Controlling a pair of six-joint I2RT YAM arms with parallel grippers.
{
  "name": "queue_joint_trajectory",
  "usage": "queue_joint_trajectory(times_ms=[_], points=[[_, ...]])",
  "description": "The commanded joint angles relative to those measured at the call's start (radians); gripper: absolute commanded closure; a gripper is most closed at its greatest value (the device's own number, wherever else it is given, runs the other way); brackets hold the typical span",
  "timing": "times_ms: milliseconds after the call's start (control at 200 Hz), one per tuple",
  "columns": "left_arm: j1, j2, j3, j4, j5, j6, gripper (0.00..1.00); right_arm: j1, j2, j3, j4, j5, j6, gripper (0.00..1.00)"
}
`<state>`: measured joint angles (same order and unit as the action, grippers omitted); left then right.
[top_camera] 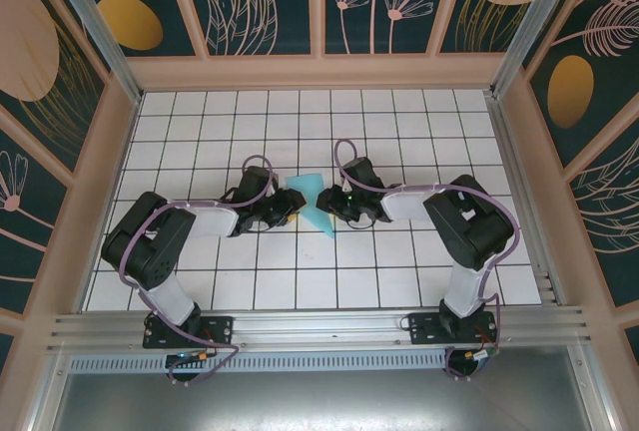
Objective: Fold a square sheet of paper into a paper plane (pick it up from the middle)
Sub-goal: Fold the wing for the fifth time at the center of the table.
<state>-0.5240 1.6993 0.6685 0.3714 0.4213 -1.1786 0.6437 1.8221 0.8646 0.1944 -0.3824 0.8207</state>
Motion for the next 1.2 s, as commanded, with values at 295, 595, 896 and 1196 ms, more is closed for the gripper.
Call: queue_joint_trajectory(times_ms=[295, 595, 896, 1196], points=[[-0.005, 0.047, 0.011, 0.103, 0.067, 0.026, 0.83, -0.020, -0.070, -0.038, 0.085, -0.029, -0.232, 0.53], [-0.004, 0.028, 0.014, 0.068, 0.040, 0.024, 0.94, 0.068, -0.224, -0.125, 0.049, 0.304, -0.433, 0.40], [-0.005, 0.020, 0.026, 0.040, 0.027, 0.008, 0.96, 0.291, -0.195, -0.132, 0.070, 0.637, -0.574, 0.40], [-0.005, 0.020, 0.030, 0.037, 0.026, -0.015, 0.97, 0.397, -0.039, -0.051, 0.083, 0.816, -0.647, 0.44]])
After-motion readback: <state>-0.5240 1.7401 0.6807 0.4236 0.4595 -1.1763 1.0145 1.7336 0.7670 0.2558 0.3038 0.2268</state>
